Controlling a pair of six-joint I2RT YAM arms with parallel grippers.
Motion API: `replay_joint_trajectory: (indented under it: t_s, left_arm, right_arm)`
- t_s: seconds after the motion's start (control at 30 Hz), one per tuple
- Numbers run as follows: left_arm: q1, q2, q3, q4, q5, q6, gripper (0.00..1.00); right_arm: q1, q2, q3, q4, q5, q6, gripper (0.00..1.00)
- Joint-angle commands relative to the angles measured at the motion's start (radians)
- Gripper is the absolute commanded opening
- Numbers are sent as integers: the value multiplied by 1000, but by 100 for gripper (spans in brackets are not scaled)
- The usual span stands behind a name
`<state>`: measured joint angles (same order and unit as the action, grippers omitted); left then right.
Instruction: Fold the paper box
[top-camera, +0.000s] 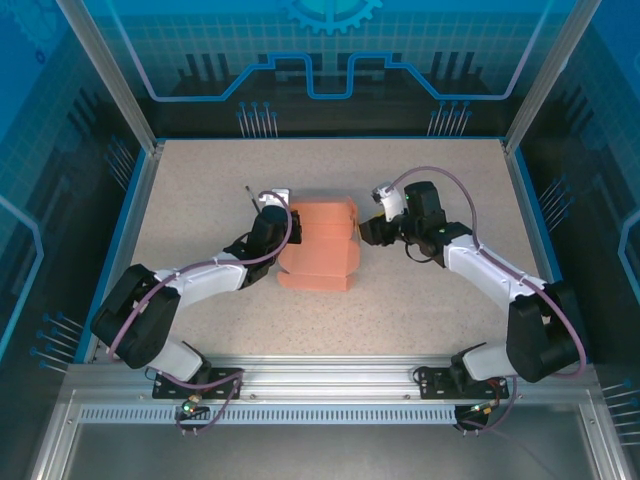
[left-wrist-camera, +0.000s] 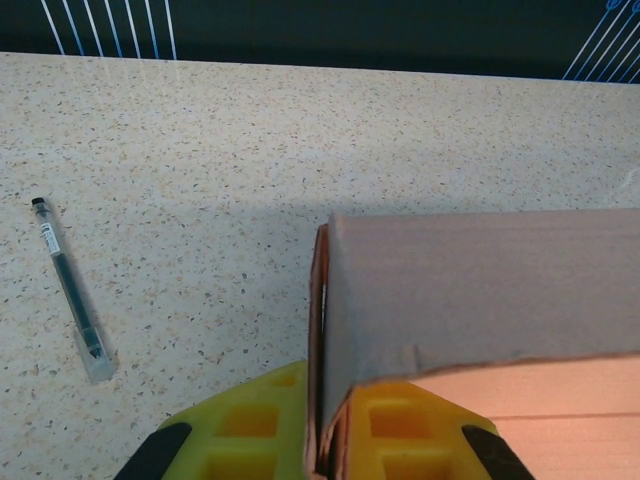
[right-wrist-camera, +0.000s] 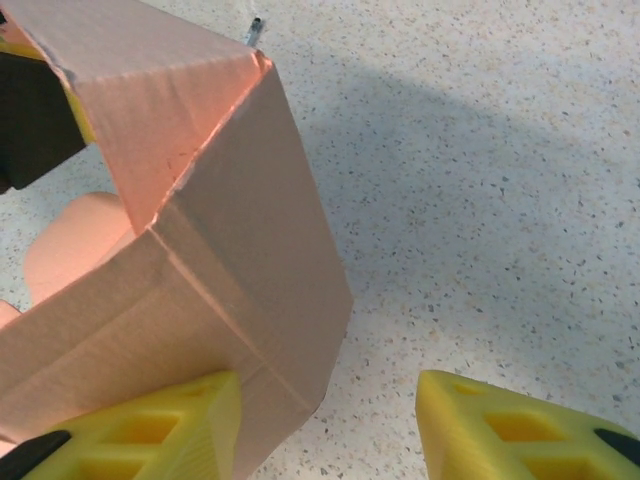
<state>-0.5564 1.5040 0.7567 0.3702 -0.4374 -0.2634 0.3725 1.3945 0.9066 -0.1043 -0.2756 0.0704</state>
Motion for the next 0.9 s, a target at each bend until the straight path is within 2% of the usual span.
replay_joint_trajectory:
  t_s: [0.0,0.2,0.57,0.87]
  left_arm:
    - [2,-29,0,8,19,-5,4]
    - [1,-32,-2,4,14,-4,4]
    - [1,-31,0,4,11,0,4]
    - [1,-30,2,4,12,0,4]
  right_arm:
    - [22,8,42,8,-41,0,53]
    - [26,38,82,-42,-66,-28,57]
    - [-48,44,108,-265,-85,-25,54]
    - [-69,85,86,-252,-141,6,52]
